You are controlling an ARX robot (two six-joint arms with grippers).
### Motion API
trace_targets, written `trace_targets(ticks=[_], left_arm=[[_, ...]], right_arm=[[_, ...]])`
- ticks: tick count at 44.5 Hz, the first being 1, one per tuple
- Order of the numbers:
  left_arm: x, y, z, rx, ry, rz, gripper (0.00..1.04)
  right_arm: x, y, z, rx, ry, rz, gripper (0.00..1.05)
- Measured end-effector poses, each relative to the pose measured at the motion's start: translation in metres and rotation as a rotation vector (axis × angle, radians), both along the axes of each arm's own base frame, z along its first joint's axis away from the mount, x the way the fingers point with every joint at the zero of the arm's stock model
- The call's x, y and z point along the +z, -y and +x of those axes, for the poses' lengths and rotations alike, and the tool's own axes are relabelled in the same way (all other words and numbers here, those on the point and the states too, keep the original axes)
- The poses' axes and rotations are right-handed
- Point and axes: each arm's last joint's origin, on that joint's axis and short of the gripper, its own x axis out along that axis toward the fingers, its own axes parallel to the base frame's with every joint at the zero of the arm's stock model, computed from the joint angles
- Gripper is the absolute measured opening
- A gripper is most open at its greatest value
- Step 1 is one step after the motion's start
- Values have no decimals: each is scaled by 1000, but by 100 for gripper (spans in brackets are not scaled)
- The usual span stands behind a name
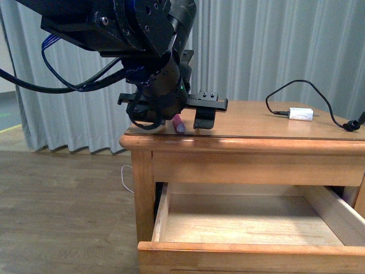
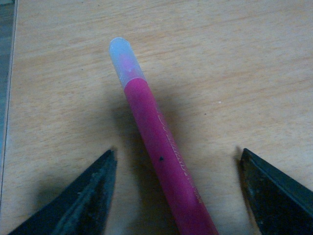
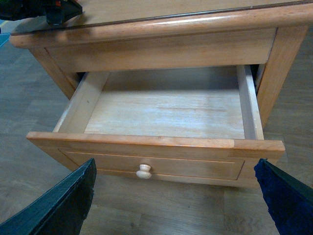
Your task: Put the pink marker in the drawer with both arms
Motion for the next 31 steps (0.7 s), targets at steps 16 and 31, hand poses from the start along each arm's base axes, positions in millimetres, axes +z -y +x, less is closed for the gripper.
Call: trace_targets(ticks=[16,31], left_arm=[[-1,-1,0,-6,7,33,15],[0,-11,-28,-246,137,71,14]], right_arm=[[0,0,0,0,0,0,96],[0,0,0,0,0,0,96]])
